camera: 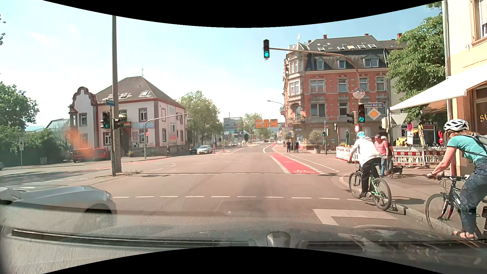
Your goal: Follow the waypoints while adhering to traffic rules and regulations
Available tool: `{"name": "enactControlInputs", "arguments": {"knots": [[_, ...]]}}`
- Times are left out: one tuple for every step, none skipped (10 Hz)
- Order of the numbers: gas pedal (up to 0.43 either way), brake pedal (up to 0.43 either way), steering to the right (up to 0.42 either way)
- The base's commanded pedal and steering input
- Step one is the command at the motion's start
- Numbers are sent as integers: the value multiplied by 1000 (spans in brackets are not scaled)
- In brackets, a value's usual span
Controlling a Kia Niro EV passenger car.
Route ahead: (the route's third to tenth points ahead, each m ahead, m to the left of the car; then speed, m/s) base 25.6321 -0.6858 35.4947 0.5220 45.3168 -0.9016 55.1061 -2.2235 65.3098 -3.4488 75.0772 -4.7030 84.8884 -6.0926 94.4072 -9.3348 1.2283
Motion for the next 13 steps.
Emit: {"name": "enactControlInputs", "arguments": {"knots": [[157,0,8],[157,0,8],[157,0,6],[157,0,4],[157,0,1],[169,0,0],[177,0,-1],[220,0,-5],[268,0,-9],[299,0,-12],[311,0,-19],[319,0,-24],[350,0,-28]]}}
